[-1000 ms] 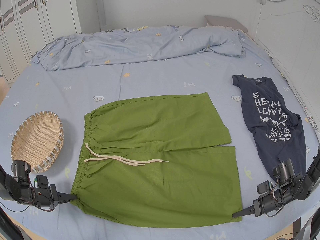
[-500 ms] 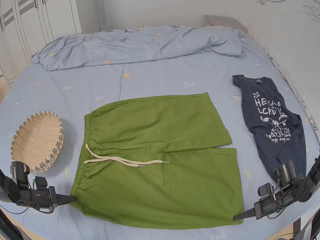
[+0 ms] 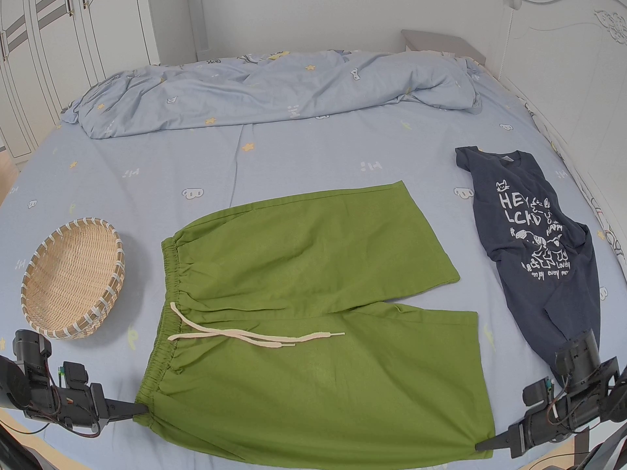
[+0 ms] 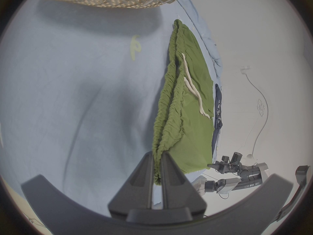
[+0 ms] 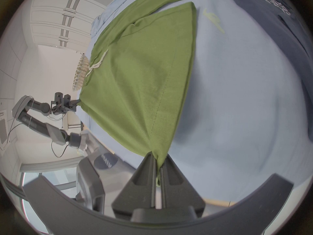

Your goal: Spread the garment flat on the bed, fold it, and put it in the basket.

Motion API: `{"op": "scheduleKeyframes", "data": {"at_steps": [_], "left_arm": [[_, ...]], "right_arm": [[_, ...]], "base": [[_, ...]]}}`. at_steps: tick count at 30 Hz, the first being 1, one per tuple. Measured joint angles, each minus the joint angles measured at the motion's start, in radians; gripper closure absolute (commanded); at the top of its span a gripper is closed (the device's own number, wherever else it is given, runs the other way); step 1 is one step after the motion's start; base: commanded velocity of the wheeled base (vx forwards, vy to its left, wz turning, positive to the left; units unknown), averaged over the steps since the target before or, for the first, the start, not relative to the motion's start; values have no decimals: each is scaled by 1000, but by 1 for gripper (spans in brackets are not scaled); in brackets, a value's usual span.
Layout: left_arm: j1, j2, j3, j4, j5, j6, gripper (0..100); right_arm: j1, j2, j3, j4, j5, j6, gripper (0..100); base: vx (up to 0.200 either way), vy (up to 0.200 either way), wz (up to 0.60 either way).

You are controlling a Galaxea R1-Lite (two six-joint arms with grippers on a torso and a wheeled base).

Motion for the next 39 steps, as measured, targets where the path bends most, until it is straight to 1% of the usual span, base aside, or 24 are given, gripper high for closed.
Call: {"op": "scheduleKeyframes", "data": {"at_steps": [3, 4, 5, 9, 11, 13, 15, 17, 20, 24, 28, 30, 34, 39], "left_arm": [[36, -24, 14, 55, 0, 41, 100], [53, -34, 19, 83, 0, 60, 100], [61, -38, 21, 96, 0, 66, 100], [108, -70, 35, 188, 0, 109, 100], [126, -91, 42, 231, 0, 125, 100], [135, -120, 51, 257, 3, 137, 100], [134, -160, 58, 274, 8, 145, 100], [127, -197, 60, 283, 13, 150, 100], [116, -238, 46, 308, 17, 153, 100], [107, -268, -21, 409, 19, 156, 100], [103, -281, -163, 557, 19, 157, 100], [103, -284, -254, 632, 18, 158, 100], [101, -281, -393, 733, 16, 158, 100], [98, -254, -530, 800, 13, 156, 100]], "right_arm": [[25, -132, 6, 144, -4, 14, 100], [34, -194, 3, 223, -5, 20, 100], [37, -223, 1, 264, -5, 22, 100], [54, -415, -28, 521, -5, 35, 100], [61, -502, -49, 618, -6, 41, 100], [67, -577, -69, 686, -7, 50, 100], [71, -640, -95, 725, -7, 60, 100], [73, -677, -120, 727, -10, 69, 100], [74, -694, -157, 683, -13, 76, 100], [59, -640, -219, 601, -15, 80, 100], [31, -523, -313, 525, -16, 82, 100], [10, -439, -389, 494, -16, 82, 100], [-29, -276, -566, 454, -15, 84, 100], [-62, -92, -782, 433, -16, 85, 100]], "base": [[0, 0, 0], [0, 0, 0], [0, 0, 0], [0, 0, 0], [0, 0, 0], [0, 0, 0], [0, 0, 0], [0, 0, 0], [0, 0, 0], [0, 0, 0], [0, 0, 0], [0, 0, 0], [0, 0, 0], [0, 0, 0]]}}
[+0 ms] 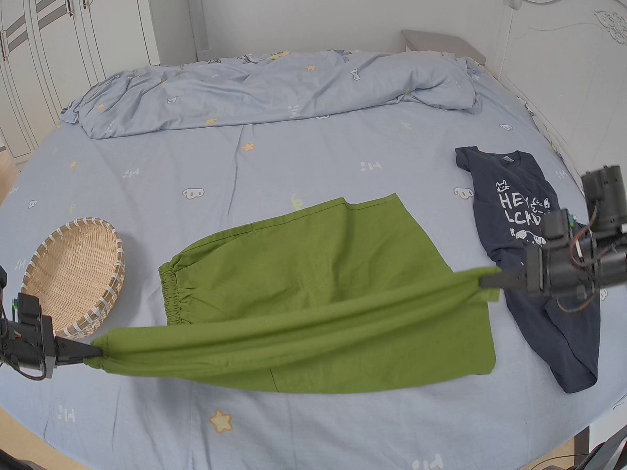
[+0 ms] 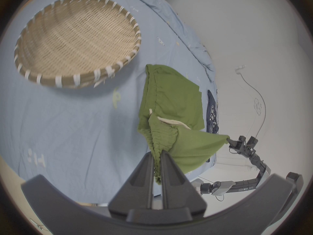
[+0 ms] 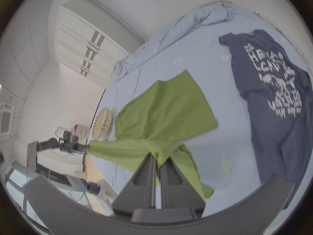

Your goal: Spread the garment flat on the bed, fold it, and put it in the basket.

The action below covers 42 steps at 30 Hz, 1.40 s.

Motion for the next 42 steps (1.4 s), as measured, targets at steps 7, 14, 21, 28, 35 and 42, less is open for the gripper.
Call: {"op": "scheduleKeyframes", "data": {"at_steps": [7, 14, 21, 28, 35, 42], "left_arm": [[-19, 88, -165, 40, -5, -16, 100], [-75, 196, -329, 52, -2, -60, 100], [-141, 311, -464, 53, 61, -146, 100], [-207, 378, -562, 53, 84, -253, 100], [-306, 420, -667, 48, 237, -426, 100], [-359, 448, -736, 48, 260, -458, 100]], "right_arm": [[-30, 230, -295, -13, -40, 1, 100], [-48, 370, -469, -15, -71, 6, 100], [-54, 427, -578, 30, -80, 6, 100], [-66, 461, -671, 65, -87, 1, 100], [-71, 500, -755, 87, -90, 0, 100], [-77, 562, -884, 136, -90, -5, 100]], "base": [[0, 0, 0], [0, 0, 0], [0, 0, 0], [0, 0, 0], [0, 0, 0], [0, 0, 0]]}}
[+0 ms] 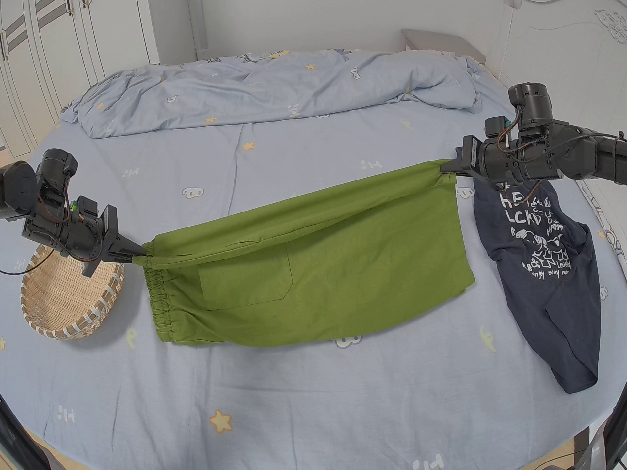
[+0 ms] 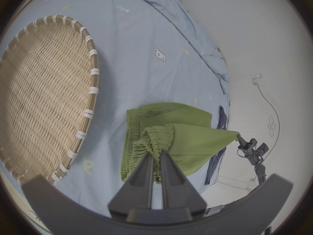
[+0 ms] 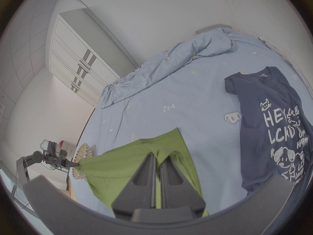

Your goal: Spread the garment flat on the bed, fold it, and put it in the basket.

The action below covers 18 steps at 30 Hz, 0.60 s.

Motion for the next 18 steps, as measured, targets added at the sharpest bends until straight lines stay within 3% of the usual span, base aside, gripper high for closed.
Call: {"op": "scheduleKeyframes", "data": {"at_steps": [18], "left_arm": [[11, 53, -43, -1, -28, 0, 100]], "right_arm": [[6, 130, -133, 48, 4, -19, 100]], "base": [[0, 0, 0]]}}
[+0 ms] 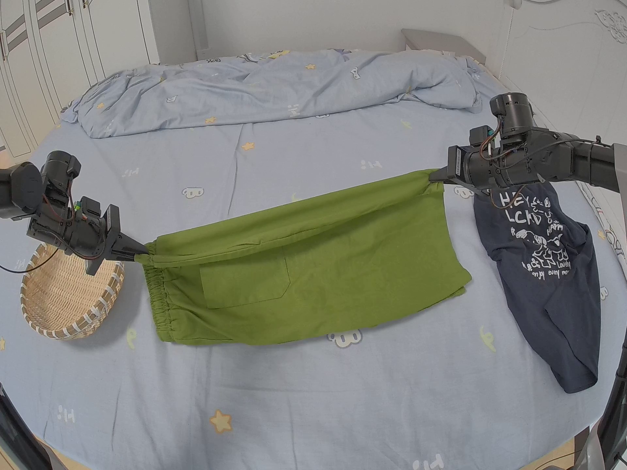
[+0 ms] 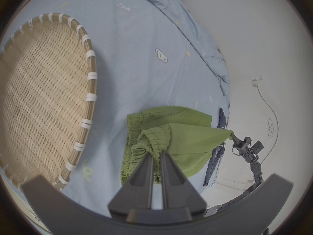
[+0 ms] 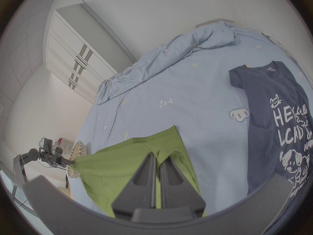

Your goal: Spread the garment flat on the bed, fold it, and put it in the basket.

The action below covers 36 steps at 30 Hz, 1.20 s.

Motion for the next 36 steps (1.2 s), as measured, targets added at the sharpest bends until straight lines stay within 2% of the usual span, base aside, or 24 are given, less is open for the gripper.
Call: {"op": "scheduleKeyframes", "data": {"at_steps": [20, 21, 28, 36], "left_arm": [[-7, 71, -33, -2, 5, -2, 100], [-9, 77, -37, -2, 5, -1, 0], [-18, 98, -50, -2, 0, -3, 0], [-68, 75, -47, -2, -4, -34, 0]], "right_arm": [[10, 47, 0, -4, 1, 5, 100], [11, 51, -1, -6, 1, 5, 0], [20, 77, -5, -9, 3, 3, 0], [21, 89, 3, -9, 3, 3, 0]], "base": [[0, 0, 0], [0, 0, 0], [0, 0, 0], [0, 0, 0]]}}
